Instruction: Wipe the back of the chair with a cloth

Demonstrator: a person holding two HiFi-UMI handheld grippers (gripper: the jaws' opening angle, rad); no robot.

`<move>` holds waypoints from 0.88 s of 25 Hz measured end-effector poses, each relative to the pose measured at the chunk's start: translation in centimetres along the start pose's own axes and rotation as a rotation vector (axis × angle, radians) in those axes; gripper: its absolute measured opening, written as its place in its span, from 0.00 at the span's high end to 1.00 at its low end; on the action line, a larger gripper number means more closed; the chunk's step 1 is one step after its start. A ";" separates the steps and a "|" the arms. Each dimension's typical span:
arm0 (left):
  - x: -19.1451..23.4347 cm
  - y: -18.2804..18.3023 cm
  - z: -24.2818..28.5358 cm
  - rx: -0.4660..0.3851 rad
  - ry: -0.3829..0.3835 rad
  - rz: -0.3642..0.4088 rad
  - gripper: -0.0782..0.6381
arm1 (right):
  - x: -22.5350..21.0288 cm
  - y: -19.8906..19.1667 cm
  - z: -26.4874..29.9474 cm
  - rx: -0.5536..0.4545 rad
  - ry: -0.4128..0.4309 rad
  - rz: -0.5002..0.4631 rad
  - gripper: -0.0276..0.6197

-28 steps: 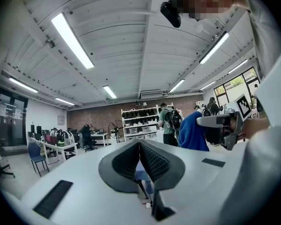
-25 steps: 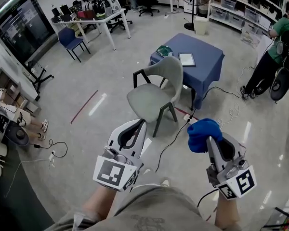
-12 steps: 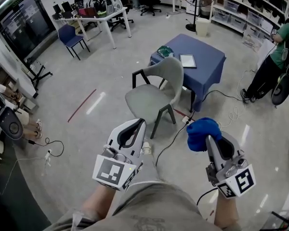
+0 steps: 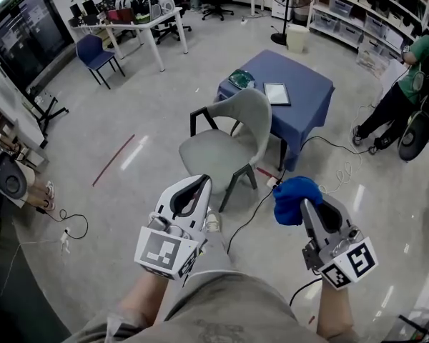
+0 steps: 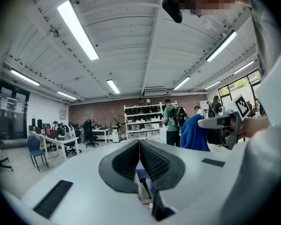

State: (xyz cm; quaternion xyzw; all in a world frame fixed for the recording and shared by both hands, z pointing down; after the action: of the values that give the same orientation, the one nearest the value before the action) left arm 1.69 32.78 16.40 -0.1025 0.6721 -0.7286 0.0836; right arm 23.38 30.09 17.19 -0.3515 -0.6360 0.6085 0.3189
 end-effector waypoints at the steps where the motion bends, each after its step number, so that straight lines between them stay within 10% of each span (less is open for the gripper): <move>1: 0.9 -0.2 0.5 0.002 0.005 -0.007 0.86 | -0.4 -0.3 0.9 0.006 0.003 0.005 0.86; 22: 23.2 -4.6 19.7 0.169 -0.065 -0.098 0.86 | -12.1 -9.8 30.2 0.285 -0.056 -0.003 0.86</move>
State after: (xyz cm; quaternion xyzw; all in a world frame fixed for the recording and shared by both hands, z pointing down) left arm -15.48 8.19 23.34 -0.1514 0.5992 -0.7823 0.0780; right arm 4.26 3.30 25.58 -0.2846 -0.5524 0.7016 0.3488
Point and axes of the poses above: the fingertips, and each gripper's own axes: z forward along the fingers, x to its left, y out of its top, the point moved 2 cm from there along -z, backward along the fingers, and after that the axes turned 8 degrees about -z, right-handed, at the moved point
